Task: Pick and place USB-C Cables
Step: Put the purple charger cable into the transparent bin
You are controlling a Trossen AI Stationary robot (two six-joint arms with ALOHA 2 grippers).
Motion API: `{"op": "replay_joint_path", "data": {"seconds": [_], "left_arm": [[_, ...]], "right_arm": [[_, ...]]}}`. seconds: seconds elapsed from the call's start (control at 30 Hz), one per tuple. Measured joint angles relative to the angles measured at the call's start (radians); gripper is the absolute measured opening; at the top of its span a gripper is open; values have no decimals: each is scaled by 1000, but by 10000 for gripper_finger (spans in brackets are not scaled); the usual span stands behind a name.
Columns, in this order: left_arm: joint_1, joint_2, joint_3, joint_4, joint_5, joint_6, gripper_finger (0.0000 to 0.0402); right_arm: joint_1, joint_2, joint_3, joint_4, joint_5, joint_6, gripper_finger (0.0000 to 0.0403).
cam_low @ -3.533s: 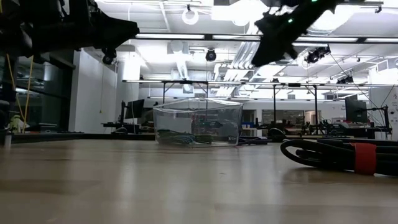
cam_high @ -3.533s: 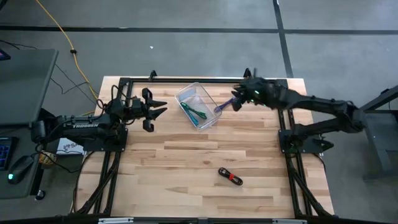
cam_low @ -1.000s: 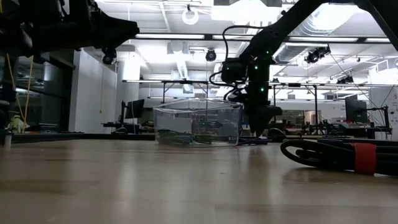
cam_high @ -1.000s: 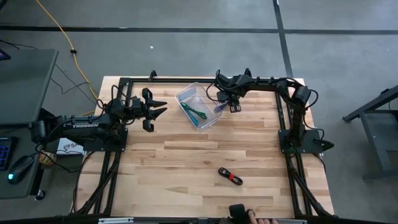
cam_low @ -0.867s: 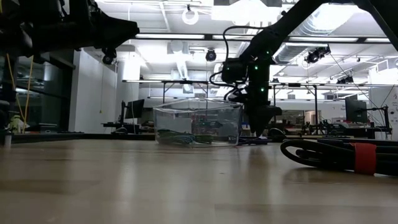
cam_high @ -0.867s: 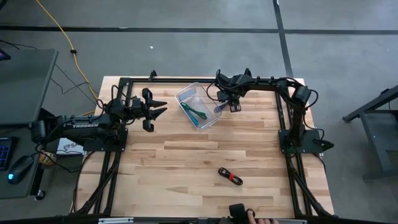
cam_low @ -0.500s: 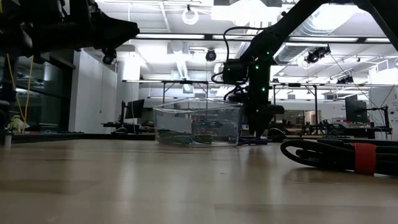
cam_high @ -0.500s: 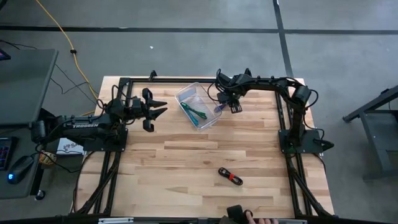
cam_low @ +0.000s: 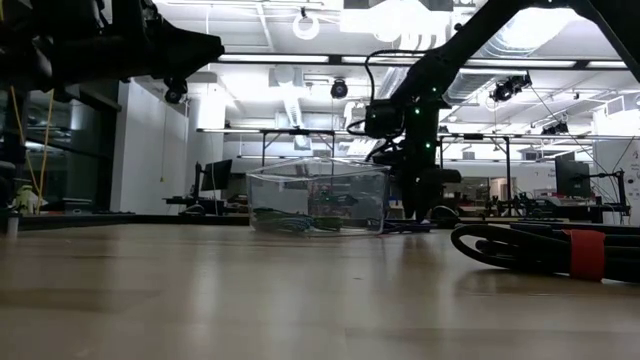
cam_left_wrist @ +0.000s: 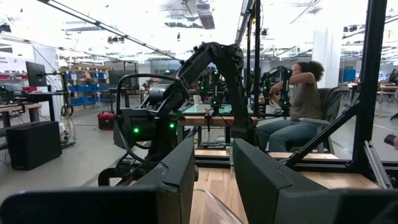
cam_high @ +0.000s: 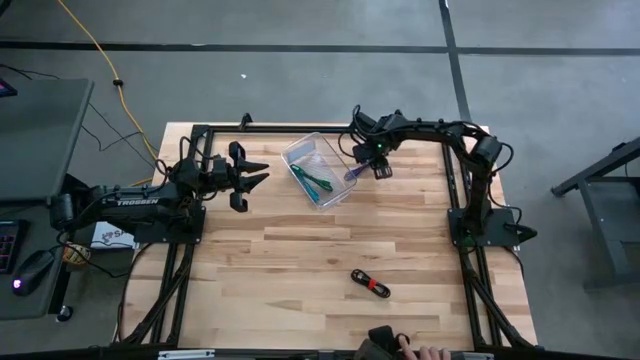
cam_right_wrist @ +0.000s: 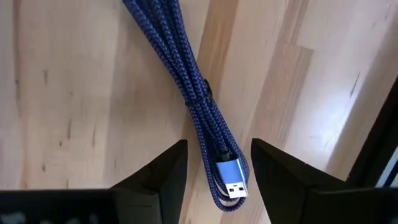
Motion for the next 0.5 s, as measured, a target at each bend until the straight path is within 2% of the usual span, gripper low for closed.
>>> {"op": "replay_joint_path", "data": {"seconds": [0.27,0.5], "left_arm": [[0,0,0,0,0,0,90],[0,0,0,0,0,0,90]], "right_arm": [[1,0,-78,87,0,-25,169],[1,-2,-90,114,0,-25,169]]}}
